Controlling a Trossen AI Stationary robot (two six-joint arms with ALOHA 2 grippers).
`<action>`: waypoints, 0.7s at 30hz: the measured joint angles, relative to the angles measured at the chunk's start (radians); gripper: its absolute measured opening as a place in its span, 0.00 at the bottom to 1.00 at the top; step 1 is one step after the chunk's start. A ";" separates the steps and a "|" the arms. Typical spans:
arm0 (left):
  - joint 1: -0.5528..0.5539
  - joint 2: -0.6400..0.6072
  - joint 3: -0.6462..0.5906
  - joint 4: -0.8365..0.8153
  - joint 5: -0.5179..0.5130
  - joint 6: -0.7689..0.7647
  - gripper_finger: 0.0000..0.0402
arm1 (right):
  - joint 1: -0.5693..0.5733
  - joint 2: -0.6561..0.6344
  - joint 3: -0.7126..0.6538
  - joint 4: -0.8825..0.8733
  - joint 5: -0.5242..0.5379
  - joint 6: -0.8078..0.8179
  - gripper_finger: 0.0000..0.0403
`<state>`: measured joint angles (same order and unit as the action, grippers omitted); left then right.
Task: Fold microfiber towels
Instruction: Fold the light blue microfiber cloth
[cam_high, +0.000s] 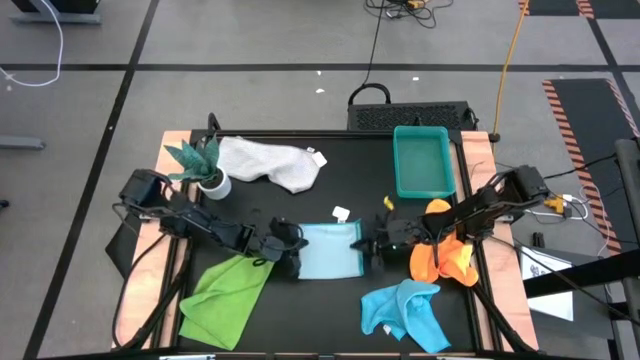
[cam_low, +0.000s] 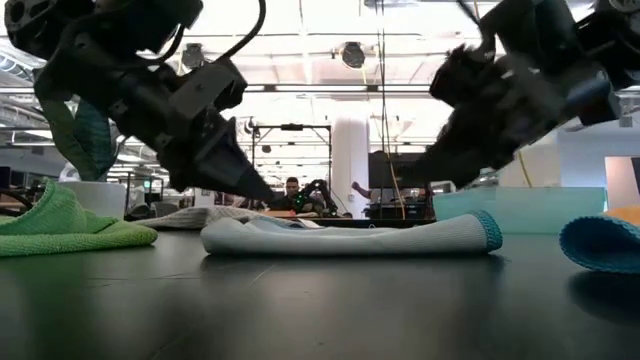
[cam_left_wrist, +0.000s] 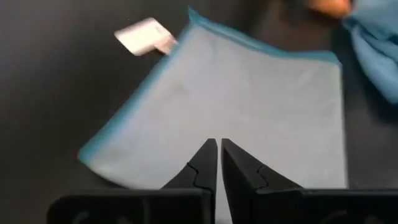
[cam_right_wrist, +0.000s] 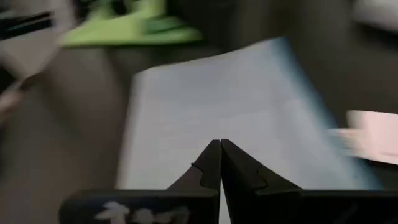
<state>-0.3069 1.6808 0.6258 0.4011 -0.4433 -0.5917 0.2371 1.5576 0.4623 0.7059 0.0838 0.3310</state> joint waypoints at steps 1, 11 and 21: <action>0.012 0.000 0.000 -0.010 -0.015 0.005 0.06 | 0.009 0.012 0.016 -0.003 -0.043 -0.009 0.00; 0.088 0.064 -0.003 -0.104 -0.051 -0.039 0.06 | 0.090 0.218 0.085 -0.014 -0.258 -0.030 0.00; 0.037 -0.009 0.000 -0.035 -0.055 -0.018 0.06 | 0.121 0.106 0.084 0.012 -0.244 -0.075 0.00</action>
<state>-0.2703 1.6718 0.6262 0.3657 -0.4984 -0.6094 0.3582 1.6635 0.5463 0.7179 -0.1600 0.2564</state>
